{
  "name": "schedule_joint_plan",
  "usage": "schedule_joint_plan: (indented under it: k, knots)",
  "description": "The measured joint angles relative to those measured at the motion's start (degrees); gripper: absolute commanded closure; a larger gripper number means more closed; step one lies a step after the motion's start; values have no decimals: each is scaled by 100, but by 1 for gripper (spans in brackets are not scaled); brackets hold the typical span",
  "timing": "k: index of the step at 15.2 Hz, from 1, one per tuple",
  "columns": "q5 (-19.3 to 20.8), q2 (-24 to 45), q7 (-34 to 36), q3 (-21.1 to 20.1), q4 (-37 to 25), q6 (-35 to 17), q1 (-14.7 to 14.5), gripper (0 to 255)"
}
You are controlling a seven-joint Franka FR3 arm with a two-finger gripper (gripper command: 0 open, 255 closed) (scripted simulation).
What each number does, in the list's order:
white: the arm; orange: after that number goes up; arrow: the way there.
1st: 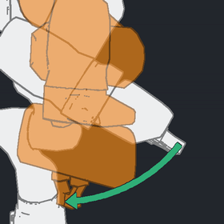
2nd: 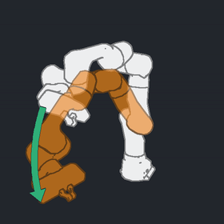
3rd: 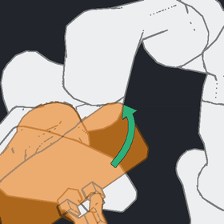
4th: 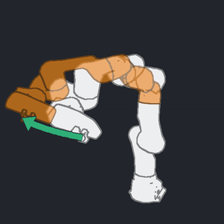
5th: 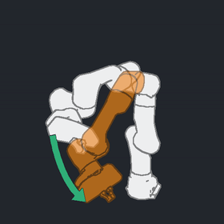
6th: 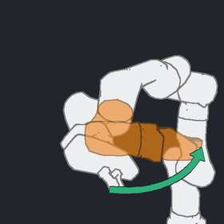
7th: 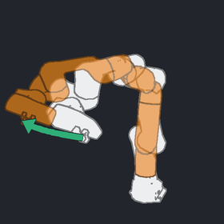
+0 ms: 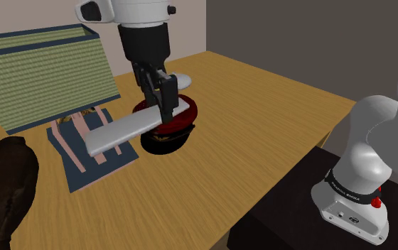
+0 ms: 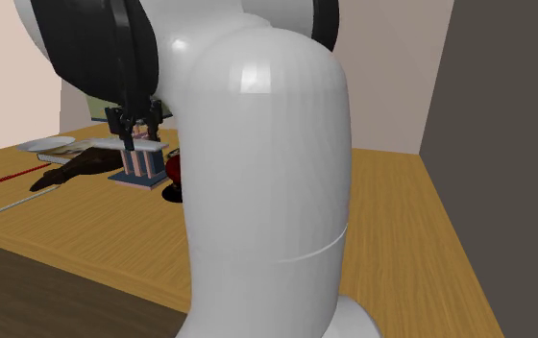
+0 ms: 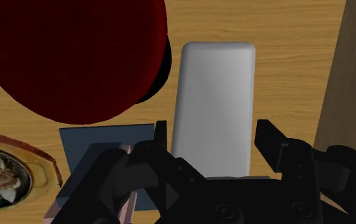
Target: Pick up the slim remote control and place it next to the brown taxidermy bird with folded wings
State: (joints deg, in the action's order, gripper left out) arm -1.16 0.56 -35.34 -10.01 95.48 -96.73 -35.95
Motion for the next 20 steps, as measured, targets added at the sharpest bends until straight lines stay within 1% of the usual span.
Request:
schedule_joint_plan:
  k: [4,11,13,16,17,18,20]
  knots:
    - [83,324,561,-266,-407,80,-289,255]
    - [345,1119,1494,-644,-1367,266,-861,255]
    - [444,1383,1740,-727,-1722,368,-1045,255]
    - [677,2062,2146,-834,-2723,720,-1434,255]
    - [741,2244,2250,-854,-2955,774,-1550,255]
    - [770,2313,2341,-872,-3016,773,-1629,255]
    - [782,2342,2394,-881,-2930,661,-1662,255]
